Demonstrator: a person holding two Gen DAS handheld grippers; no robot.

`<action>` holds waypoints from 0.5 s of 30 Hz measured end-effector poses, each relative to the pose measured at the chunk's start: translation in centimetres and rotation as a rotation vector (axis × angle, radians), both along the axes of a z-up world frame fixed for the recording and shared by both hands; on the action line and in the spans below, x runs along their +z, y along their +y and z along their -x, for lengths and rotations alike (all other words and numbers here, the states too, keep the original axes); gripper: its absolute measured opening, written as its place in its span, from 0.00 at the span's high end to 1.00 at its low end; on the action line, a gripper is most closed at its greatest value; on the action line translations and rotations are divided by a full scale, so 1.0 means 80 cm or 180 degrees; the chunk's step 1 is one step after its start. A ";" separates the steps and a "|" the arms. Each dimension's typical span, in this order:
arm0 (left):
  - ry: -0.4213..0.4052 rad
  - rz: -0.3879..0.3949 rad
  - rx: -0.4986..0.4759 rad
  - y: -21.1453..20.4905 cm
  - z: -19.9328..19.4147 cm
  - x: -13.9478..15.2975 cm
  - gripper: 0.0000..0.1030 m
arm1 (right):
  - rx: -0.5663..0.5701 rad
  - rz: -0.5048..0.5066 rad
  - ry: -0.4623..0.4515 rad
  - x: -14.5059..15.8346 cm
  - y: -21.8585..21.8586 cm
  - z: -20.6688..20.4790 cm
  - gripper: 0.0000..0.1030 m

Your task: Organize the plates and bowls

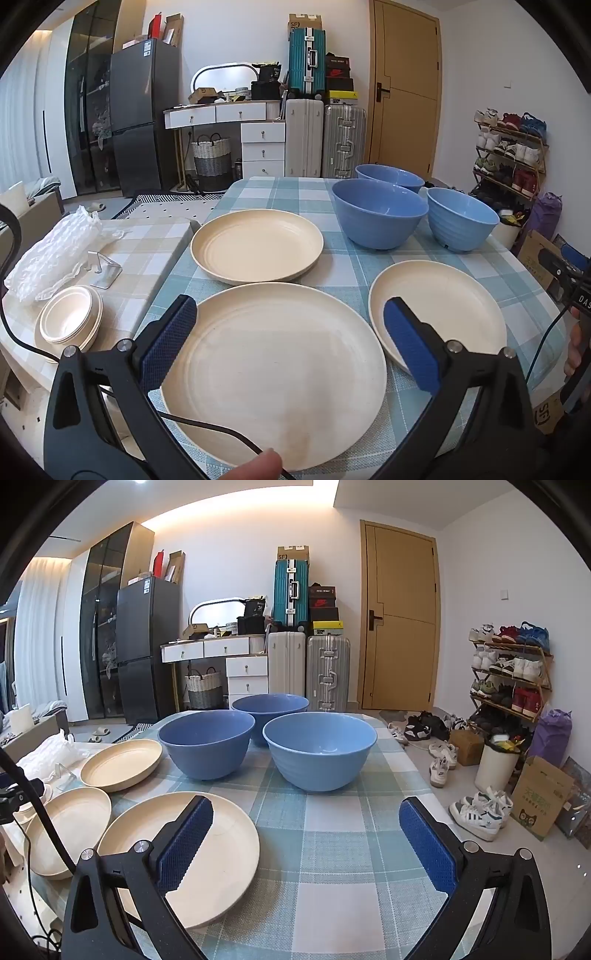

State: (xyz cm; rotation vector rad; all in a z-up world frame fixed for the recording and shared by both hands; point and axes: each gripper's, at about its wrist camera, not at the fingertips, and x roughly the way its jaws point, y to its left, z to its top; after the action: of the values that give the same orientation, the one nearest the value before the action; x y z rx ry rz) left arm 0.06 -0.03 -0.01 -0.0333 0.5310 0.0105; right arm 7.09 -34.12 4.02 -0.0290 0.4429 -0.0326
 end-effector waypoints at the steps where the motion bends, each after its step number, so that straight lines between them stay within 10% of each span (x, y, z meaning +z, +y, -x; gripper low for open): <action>1: -0.0001 -0.0001 0.0002 0.000 0.000 0.000 0.02 | -0.0001 0.0002 0.0001 0.000 0.000 0.000 0.00; 15: -0.0005 -0.0012 0.0003 -0.003 -0.002 -0.005 0.02 | -0.0006 -0.0008 0.0008 -0.004 -0.003 0.001 0.00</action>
State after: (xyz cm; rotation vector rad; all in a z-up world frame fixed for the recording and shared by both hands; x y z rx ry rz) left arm 0.21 -0.25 -0.43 -0.0297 0.5293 0.0123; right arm 6.98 -34.37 3.70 -0.0261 0.4455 -0.0337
